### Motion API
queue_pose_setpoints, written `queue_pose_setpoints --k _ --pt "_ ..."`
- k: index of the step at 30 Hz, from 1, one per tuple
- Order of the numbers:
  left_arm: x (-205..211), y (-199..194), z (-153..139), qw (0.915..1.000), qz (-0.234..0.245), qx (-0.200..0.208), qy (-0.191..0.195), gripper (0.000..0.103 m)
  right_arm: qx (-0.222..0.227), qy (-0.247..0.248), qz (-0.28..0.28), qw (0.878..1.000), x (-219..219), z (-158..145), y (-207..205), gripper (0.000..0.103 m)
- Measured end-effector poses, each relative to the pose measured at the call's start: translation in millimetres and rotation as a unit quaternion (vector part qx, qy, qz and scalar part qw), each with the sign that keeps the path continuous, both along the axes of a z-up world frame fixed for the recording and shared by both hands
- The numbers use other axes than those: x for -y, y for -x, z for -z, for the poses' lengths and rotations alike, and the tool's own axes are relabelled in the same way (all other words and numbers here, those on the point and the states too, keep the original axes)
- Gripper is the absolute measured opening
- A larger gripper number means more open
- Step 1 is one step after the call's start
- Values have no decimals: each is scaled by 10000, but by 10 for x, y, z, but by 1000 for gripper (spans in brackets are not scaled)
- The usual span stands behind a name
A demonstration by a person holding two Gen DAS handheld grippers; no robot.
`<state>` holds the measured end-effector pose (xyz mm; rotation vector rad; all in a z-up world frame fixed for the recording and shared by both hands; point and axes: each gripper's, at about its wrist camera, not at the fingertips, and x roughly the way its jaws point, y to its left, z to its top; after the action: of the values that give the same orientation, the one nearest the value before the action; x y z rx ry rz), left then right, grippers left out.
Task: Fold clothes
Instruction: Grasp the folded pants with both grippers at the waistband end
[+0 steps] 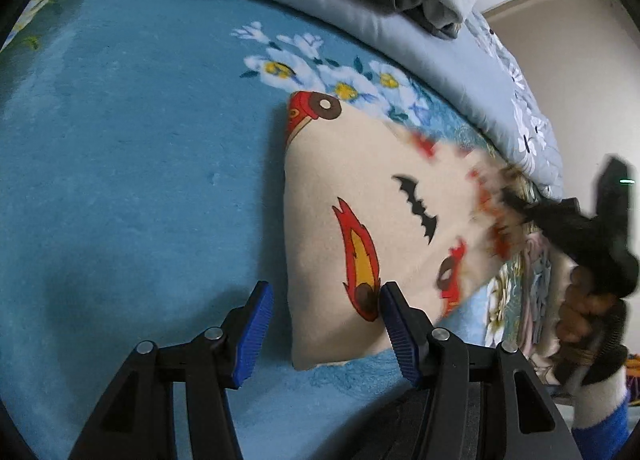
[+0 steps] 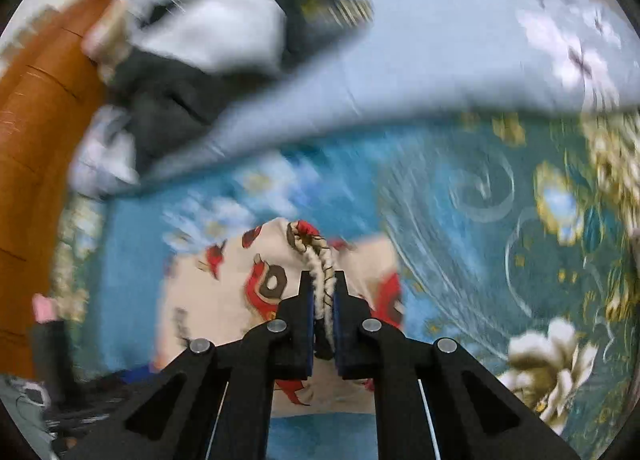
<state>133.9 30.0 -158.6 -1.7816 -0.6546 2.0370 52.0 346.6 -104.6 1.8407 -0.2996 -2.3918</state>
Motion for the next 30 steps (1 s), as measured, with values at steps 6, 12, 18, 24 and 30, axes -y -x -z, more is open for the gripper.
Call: queue_pose_setpoints --k 6,12,18,24,30 --pt "98 118 -25 9991 -294 -56 -298 64 -24 37 301 9995 -254 250 -188 48" --pt "8 315 300 9939 -677 388 -780 64 213 761 623 9949 -484 563 -256 55" --pt "-41 299 385 9893 -975 598 -905 38 384 1448 911 9845 -495 642 -281 31" --pt "-108 227 -28 9964 -725 77 -442 19 205 1328 921 9866 -337 250 -404 20" --pt "-510 179 -783 9945 416 -963 35 19 -554 1713 1035 9782 -491 -333 -939 18"
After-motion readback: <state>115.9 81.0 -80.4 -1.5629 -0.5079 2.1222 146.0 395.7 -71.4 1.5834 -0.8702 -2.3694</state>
